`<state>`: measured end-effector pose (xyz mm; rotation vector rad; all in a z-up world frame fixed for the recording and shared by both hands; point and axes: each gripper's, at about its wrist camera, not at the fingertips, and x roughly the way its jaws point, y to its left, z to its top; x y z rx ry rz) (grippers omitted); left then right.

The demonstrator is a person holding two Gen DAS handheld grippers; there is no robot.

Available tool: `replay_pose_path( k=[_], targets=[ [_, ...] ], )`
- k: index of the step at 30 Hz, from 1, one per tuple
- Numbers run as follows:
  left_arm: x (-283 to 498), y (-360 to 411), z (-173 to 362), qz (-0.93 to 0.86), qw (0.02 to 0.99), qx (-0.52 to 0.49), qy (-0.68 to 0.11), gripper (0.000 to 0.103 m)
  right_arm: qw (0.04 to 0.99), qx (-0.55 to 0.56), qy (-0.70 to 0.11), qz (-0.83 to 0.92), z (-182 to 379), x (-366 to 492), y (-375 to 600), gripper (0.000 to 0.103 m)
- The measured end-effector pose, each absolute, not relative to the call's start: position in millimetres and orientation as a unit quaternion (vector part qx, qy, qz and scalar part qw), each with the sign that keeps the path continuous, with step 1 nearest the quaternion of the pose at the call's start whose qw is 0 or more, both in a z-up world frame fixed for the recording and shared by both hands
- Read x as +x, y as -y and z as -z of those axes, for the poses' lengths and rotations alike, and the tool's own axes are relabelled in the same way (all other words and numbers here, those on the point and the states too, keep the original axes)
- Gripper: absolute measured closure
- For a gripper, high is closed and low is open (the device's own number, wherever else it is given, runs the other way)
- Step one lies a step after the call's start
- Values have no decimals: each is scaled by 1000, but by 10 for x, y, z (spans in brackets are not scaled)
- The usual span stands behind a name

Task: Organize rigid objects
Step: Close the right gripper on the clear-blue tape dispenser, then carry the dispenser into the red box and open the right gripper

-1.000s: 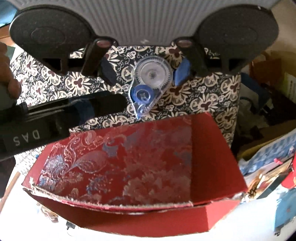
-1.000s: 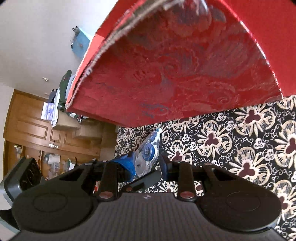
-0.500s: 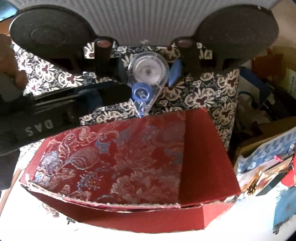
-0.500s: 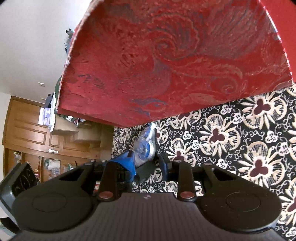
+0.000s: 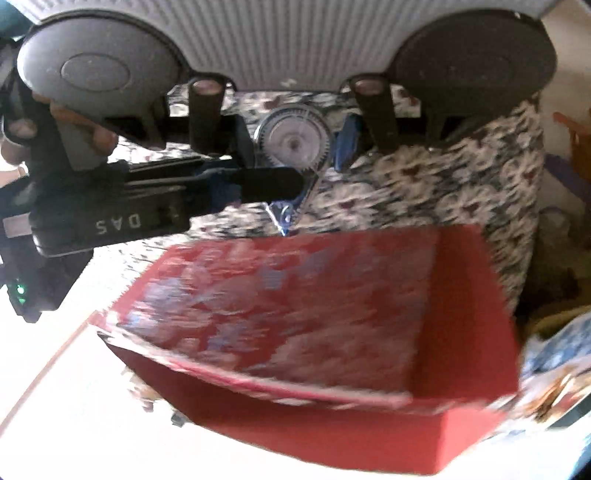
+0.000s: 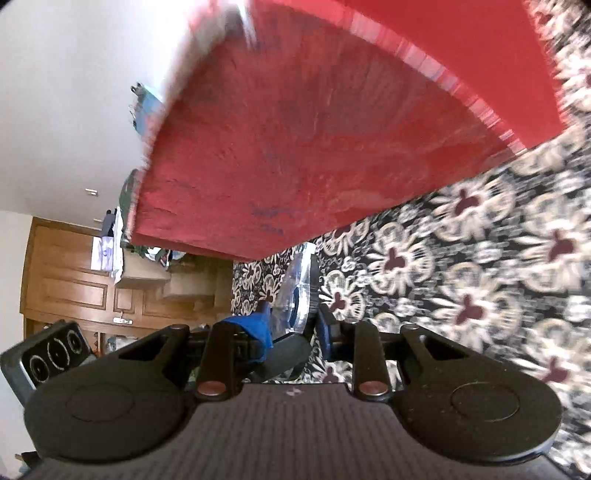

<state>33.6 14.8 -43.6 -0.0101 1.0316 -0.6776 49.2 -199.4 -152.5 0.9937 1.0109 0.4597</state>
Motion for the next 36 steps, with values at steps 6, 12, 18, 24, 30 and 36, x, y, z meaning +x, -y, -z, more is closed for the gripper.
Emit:
replay_pose_path(
  k=[6,12,18,24,30,36],
  targets=[
    [224,233,125,419,791,24,-445,60,762,465,-412,-182,1185,60,2471,97],
    [116,641,-382,510,781,64,-356,60,814,454,-322,-164,683,-232,2852,97],
    [308,756,-824,525,799,58,-289,60,851,420,-265,-171,213,148,2920,97],
    [823,775,-1019,485,828,64,-274,59,863,366,-286,-197,68,973,2707,96],
    [1443,747,-769,432,838,52,-329,59,838,346,-367,-208,310,1715,2542,97],
    [1811,675,-452,349,857,74,-372,64,833,334,-396,-197,548,2060,2421,98]
  ],
)
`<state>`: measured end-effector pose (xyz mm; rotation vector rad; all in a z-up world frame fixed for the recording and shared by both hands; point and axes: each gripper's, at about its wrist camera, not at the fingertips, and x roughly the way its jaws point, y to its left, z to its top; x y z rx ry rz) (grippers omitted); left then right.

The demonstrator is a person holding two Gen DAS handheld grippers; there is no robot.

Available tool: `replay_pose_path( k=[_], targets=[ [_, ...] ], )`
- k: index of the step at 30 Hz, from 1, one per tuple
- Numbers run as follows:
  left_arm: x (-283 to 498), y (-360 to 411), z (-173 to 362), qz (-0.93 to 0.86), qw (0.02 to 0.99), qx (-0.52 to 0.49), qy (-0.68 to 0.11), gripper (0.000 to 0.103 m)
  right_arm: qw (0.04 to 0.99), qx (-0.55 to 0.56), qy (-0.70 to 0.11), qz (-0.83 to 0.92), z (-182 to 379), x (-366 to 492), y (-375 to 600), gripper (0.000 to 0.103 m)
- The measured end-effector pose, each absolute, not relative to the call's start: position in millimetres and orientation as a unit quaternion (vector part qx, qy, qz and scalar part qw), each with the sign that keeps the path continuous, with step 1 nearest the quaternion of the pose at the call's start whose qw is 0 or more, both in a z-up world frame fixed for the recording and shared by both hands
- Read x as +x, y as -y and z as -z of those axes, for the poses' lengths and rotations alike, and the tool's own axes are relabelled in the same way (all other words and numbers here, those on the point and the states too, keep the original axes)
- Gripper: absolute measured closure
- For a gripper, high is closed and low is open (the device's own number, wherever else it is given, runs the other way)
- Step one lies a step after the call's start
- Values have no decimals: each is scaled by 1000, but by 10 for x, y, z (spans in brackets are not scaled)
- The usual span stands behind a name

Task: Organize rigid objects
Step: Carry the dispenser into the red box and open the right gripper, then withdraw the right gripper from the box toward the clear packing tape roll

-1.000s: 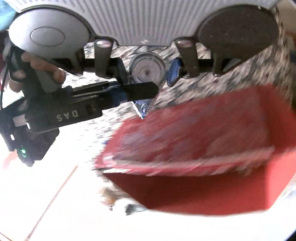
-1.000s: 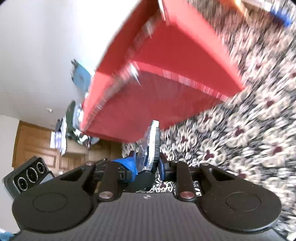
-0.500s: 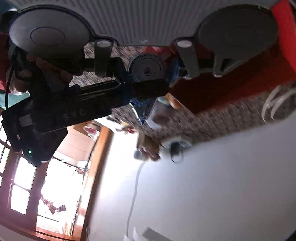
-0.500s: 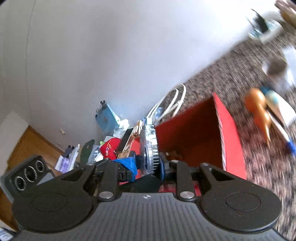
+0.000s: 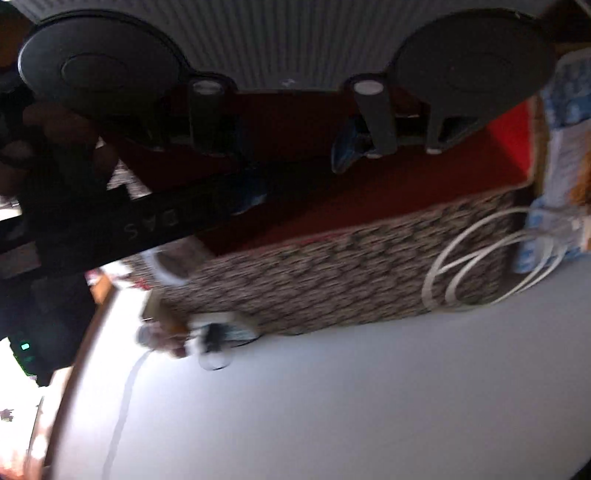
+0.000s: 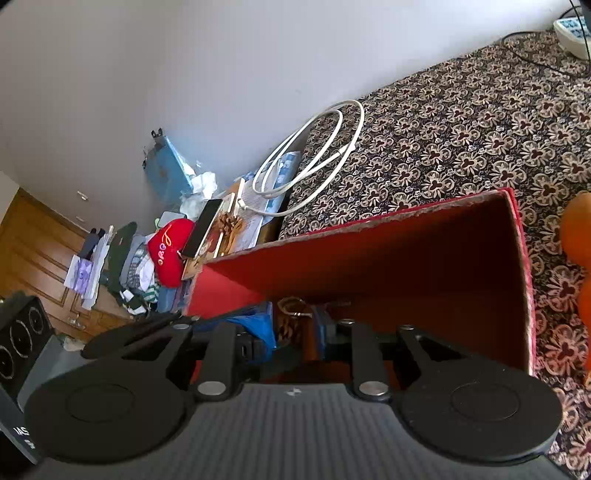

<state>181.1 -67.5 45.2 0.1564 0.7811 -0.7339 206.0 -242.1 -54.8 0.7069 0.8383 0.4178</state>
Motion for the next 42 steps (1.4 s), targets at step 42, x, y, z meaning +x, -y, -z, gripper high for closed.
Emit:
replay_pose_path(
  k=[42],
  targets=[
    [2059,590,-168,113,885,127,-433,48,902,223,-362,-74,526,1386,2123,92]
  ],
)
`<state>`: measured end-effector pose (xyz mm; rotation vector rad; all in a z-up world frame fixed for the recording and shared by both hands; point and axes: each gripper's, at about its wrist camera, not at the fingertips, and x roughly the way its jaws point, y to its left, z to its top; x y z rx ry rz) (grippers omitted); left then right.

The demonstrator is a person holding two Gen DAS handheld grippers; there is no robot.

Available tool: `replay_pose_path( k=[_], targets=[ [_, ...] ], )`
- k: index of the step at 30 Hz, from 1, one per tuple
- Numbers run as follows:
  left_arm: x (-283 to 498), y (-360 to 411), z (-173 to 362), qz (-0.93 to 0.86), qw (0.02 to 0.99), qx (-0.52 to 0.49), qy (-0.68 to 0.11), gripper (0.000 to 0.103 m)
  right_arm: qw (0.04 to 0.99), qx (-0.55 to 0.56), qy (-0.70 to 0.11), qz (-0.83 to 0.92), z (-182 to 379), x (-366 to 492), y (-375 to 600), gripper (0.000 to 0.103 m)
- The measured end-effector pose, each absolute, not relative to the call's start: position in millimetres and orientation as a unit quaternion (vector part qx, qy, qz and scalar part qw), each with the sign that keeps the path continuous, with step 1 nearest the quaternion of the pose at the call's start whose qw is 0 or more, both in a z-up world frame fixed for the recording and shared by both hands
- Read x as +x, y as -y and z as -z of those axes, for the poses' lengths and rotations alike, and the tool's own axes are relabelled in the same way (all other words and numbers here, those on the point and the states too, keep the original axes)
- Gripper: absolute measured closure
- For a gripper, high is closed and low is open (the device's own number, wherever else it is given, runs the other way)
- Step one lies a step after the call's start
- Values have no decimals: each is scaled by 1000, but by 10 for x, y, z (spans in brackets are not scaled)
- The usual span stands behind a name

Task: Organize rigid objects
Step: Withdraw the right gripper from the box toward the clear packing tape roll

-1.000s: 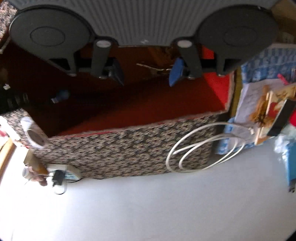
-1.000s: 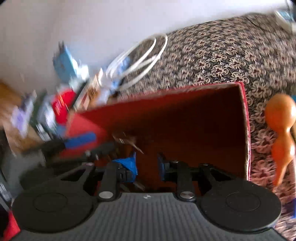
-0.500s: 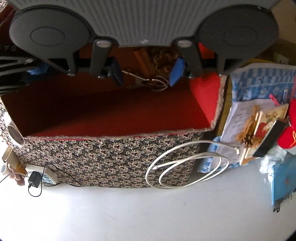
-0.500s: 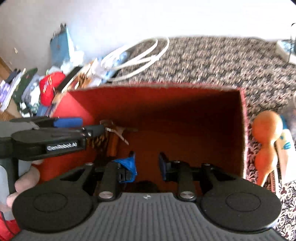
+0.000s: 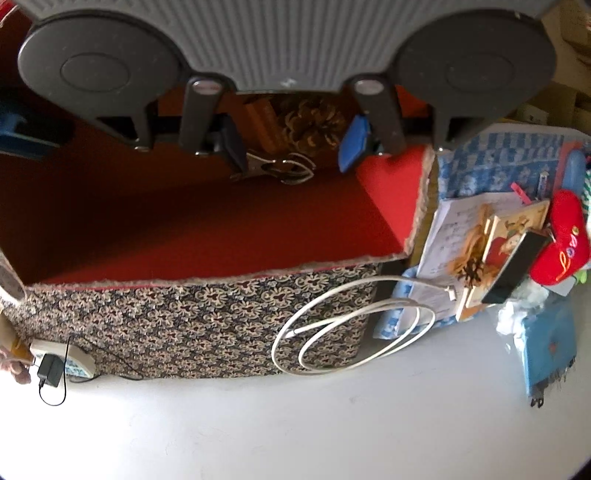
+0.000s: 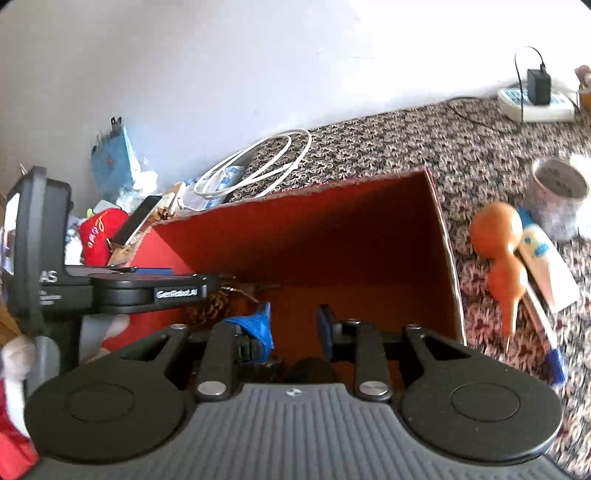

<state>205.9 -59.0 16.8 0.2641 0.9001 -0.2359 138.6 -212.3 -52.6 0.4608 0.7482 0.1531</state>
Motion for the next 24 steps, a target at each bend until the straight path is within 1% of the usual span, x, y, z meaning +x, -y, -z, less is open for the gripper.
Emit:
replay_pose_path(
  k=[2,6,13,21,24],
  targets=[
    [2032,592,-171,114,886,130,-430,47,898,241,-360,-73,527,1315,2142,92],
    [2025,576,-170,119,882,123,-439,46,903,244,-348,-63,483,1194,2143,91],
    [1998,616,-146,122,875,132,-450,46,898,281,-336,-53,437,1026,2183,91],
    [1914,661,-144,121,876,144,-444,45,903,266,-334,-42,428,929,2141,91],
    [1937,644,-145,114,877,138,-446,45,909,251,-330,-42,430,903,2143,93]
  ],
)
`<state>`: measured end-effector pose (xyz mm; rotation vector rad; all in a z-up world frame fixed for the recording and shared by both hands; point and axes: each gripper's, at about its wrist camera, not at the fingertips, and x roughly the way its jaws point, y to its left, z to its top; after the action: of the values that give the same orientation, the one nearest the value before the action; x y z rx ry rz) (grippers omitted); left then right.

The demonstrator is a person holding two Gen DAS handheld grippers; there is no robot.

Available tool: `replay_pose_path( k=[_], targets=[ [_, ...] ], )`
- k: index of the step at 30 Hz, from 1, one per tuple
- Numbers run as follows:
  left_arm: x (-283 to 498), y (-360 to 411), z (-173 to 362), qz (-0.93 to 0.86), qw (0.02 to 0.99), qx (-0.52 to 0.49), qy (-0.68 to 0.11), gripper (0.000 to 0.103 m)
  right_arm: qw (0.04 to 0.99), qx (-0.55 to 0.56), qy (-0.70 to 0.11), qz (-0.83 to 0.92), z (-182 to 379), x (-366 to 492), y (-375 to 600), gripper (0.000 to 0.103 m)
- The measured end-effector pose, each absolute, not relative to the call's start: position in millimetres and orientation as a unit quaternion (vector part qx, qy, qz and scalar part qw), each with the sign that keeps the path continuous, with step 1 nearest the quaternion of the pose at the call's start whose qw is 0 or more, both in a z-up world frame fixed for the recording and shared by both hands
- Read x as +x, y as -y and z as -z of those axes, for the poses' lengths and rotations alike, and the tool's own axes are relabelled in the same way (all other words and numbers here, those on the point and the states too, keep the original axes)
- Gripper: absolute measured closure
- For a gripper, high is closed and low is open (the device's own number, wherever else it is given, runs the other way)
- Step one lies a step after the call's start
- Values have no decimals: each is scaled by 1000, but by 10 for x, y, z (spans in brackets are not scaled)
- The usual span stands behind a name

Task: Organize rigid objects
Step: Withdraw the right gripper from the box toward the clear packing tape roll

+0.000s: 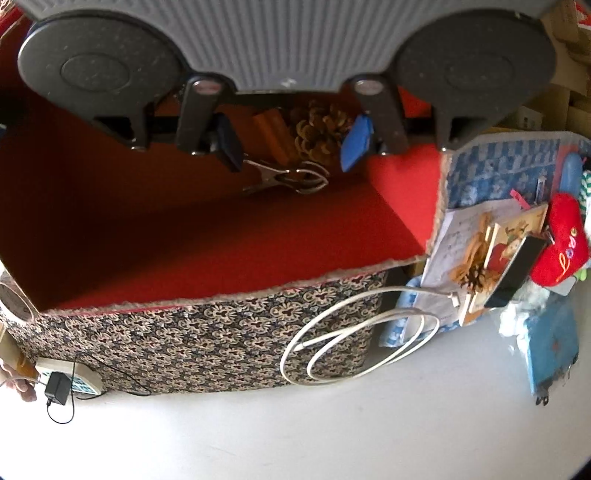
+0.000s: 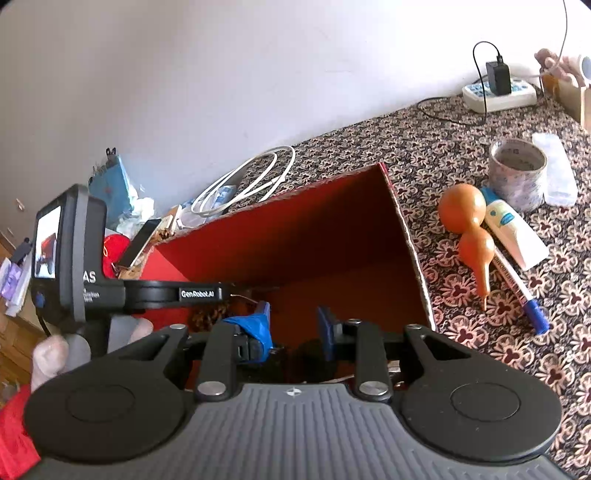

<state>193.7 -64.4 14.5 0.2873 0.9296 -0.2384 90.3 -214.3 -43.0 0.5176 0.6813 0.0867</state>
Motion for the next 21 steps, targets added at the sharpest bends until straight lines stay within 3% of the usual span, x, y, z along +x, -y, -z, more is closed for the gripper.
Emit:
replay_pose_path(
  k=[11,21],
  targets=[
    [1853,631,-196,93,893,135,-419,44,916,228,-317,-89,412,775,2116,94],
    [1598,745,-407,43,907,125,-399,41,902,249,-317,-155,385,668,2687,92]
  ],
)
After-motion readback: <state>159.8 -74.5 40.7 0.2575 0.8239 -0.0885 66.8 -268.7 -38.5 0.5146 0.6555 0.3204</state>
